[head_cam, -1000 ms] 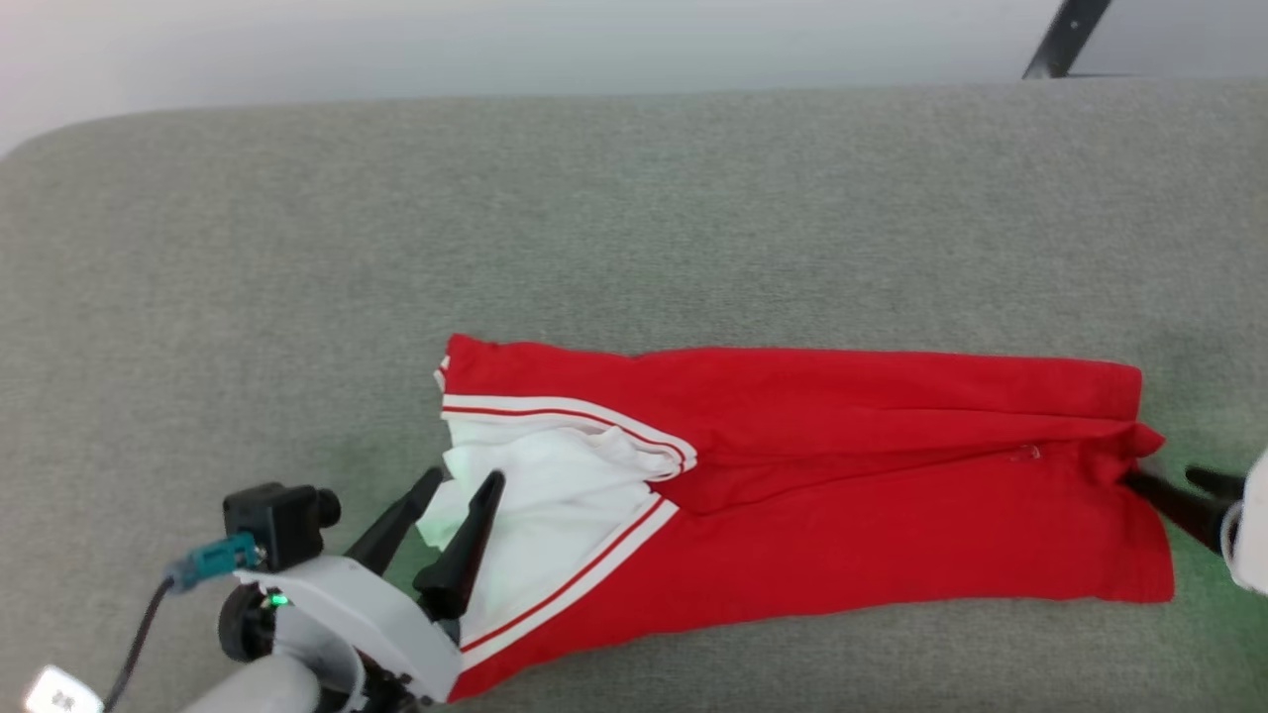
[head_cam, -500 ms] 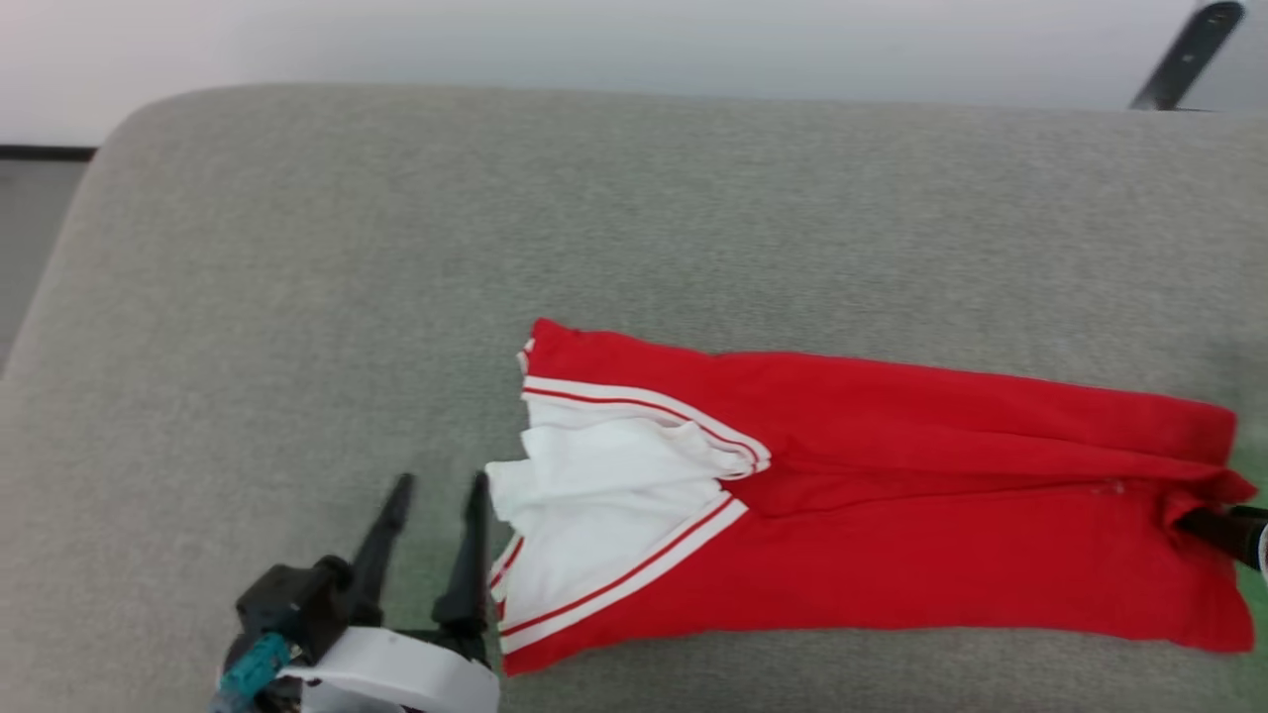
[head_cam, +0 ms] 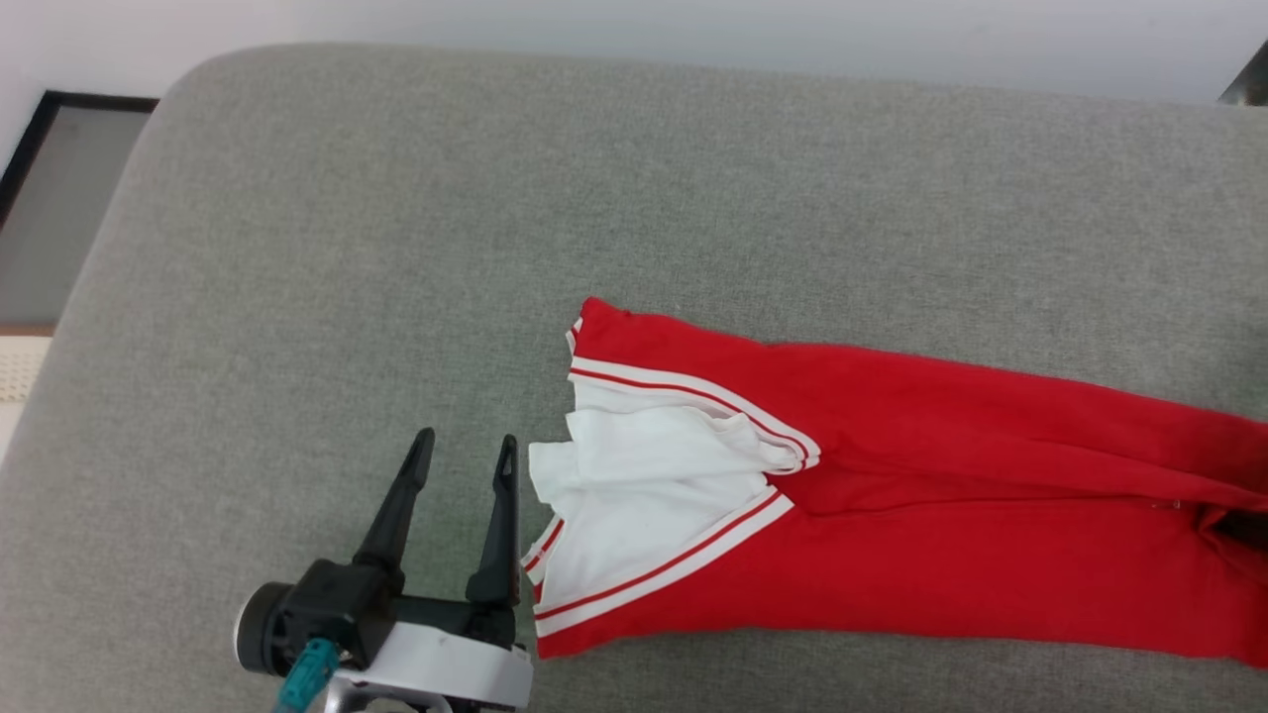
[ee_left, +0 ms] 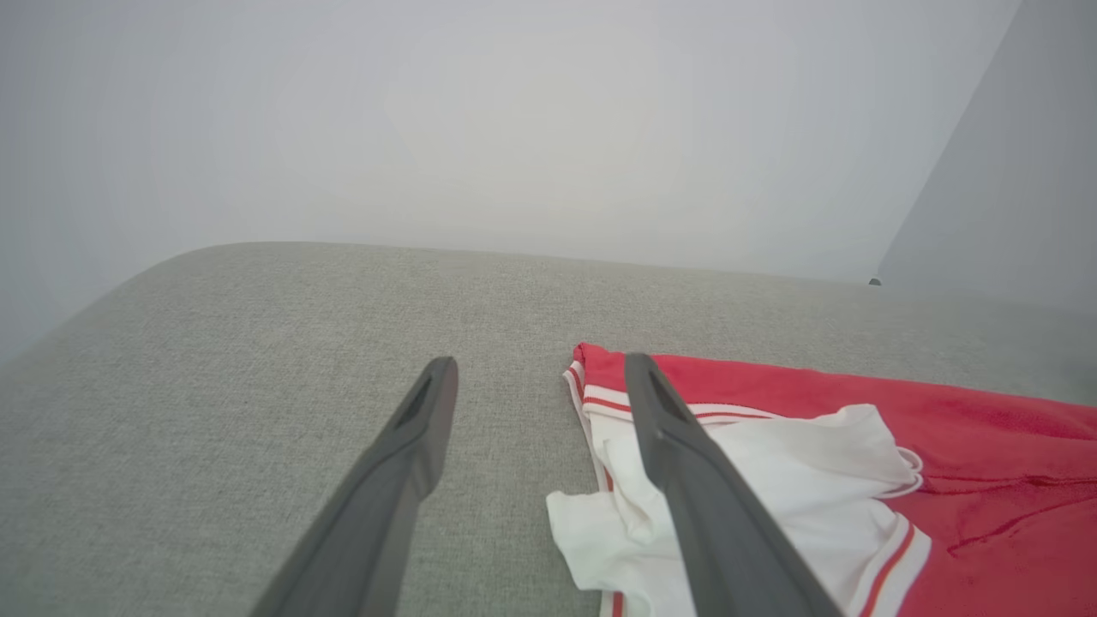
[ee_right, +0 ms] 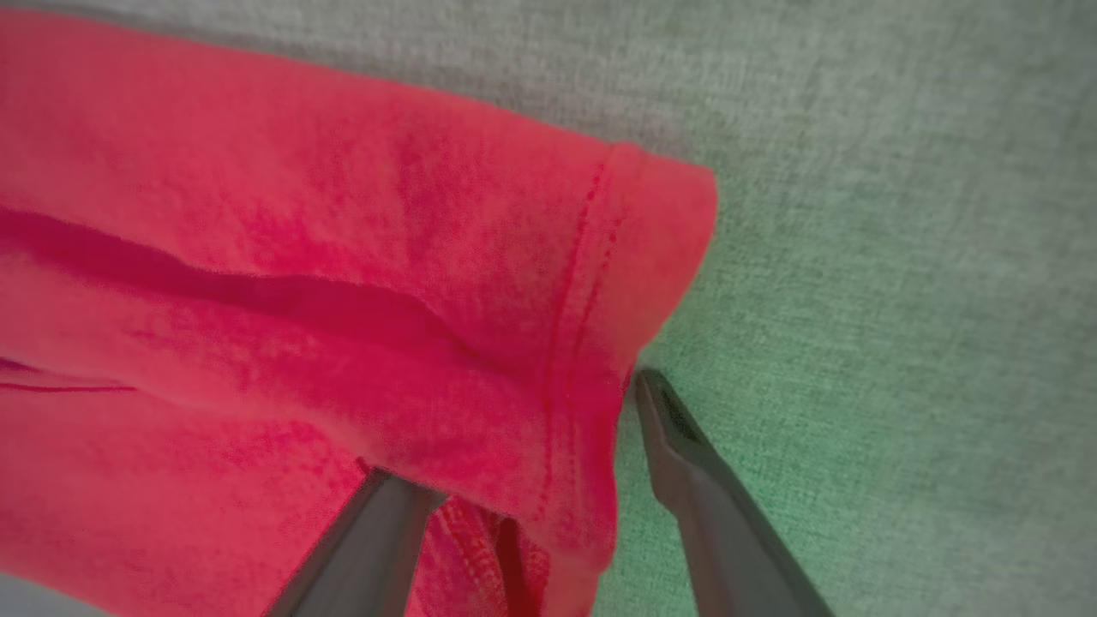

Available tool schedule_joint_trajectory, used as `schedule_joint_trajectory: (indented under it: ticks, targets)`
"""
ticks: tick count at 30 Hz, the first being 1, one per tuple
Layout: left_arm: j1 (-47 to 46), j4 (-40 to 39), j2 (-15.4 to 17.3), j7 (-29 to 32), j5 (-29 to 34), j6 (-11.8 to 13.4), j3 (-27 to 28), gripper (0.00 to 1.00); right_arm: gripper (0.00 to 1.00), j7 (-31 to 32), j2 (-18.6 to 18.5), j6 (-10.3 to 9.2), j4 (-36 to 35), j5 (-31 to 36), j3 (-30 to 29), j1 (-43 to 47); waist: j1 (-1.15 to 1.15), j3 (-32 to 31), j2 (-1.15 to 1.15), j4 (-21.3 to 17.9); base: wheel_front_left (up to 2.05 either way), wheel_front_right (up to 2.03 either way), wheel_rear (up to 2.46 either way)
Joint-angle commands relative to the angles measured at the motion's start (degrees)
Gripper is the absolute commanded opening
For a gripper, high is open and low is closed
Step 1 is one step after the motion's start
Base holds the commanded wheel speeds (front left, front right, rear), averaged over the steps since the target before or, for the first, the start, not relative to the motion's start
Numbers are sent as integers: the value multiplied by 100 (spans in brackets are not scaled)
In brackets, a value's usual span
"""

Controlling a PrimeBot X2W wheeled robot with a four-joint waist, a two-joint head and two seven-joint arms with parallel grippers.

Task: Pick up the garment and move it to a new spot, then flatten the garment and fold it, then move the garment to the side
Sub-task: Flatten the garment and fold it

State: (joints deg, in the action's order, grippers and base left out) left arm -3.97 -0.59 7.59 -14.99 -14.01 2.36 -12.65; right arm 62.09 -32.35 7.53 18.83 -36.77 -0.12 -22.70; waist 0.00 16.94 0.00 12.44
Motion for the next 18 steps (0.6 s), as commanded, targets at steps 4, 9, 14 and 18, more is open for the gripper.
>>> schedule_joint_trajectory:
  ticks: [4, 9, 14, 18]
  targets:
    - [-52, 78, -152, -19, 230, -183, 164, 100, 5, 57, 485, -7, 154, 96, 159, 427, 0, 83, 0, 35, 0, 0, 0]
    - [-74, 147, -291, -19, 449, -386, 351, 100, 0, 47, 564, -4, 16, 148, 70, 439, 0, 108, 0, 10, 0, 0, 0]
    - [-109, 167, -378, -19, 548, -541, 510, 100, 0, 27, 620, -4, -16, 198, 13, 431, 0, 98, 0, -29, 0, 0, 0]
    - [-52, 235, -412, -19, 617, -647, 579, 100, 0, -129, 689, -4, 8, 243, 7, 374, 0, 52, 0, -114, 0, 0, 0]
